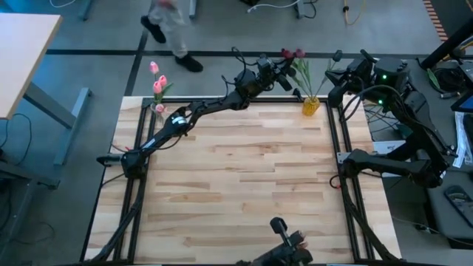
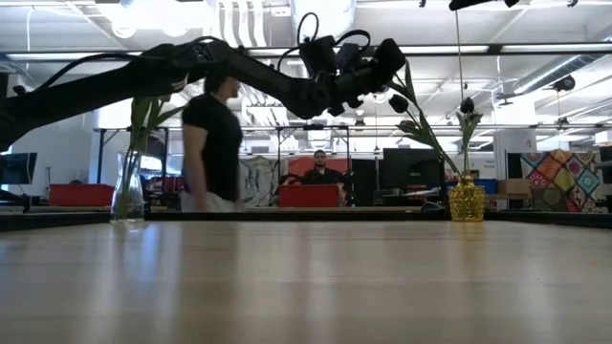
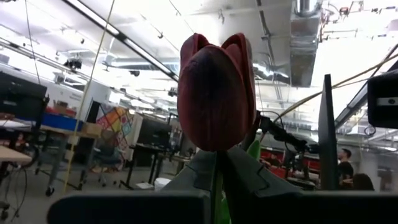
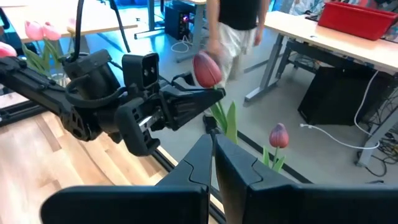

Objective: Sort flowers into vase by color
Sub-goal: Put the red flower into the yellow vase

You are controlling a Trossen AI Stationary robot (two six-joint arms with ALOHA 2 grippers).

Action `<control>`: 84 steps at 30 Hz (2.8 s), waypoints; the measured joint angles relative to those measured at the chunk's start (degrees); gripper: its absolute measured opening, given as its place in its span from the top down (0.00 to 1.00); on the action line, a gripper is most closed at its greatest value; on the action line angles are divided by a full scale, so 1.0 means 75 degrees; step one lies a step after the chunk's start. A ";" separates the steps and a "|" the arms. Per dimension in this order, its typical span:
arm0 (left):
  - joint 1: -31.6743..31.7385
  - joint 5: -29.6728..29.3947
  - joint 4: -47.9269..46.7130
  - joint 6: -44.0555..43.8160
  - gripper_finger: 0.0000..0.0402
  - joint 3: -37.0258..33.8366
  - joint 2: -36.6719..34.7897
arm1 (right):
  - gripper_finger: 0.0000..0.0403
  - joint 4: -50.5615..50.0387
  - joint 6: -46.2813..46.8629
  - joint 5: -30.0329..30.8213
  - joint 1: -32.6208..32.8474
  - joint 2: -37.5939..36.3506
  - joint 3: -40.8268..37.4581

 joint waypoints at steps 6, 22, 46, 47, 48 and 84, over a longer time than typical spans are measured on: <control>0.0106 0.0017 -0.0049 0.0191 1.00 -0.0002 -0.0190 | 0.97 0.0000 -0.0022 0.0002 0.0001 0.0000 0.0000; 0.0053 0.0350 -0.0408 0.0080 1.00 0.0000 -0.0601 | 0.97 0.0035 -0.0219 0.0209 0.0000 0.0000 0.0000; -0.0280 0.0577 -0.1266 0.0286 1.00 -0.0025 -0.0569 | 0.97 0.0119 -0.0321 0.0397 0.0001 0.0029 -0.0003; -0.0282 0.0575 -0.1271 0.0287 1.00 -0.0025 -0.0539 | 0.97 0.0119 -0.0321 0.0399 0.0001 0.0029 -0.0003; -0.0282 0.0576 -0.1260 0.0289 1.00 -0.0025 -0.0494 | 0.97 0.0119 -0.0321 0.0399 0.0001 0.0029 -0.0003; -0.0288 0.0329 -0.1528 0.0820 0.99 -0.0002 -0.0031 | 0.97 0.0114 -0.0394 0.0402 0.0001 0.0070 -0.0003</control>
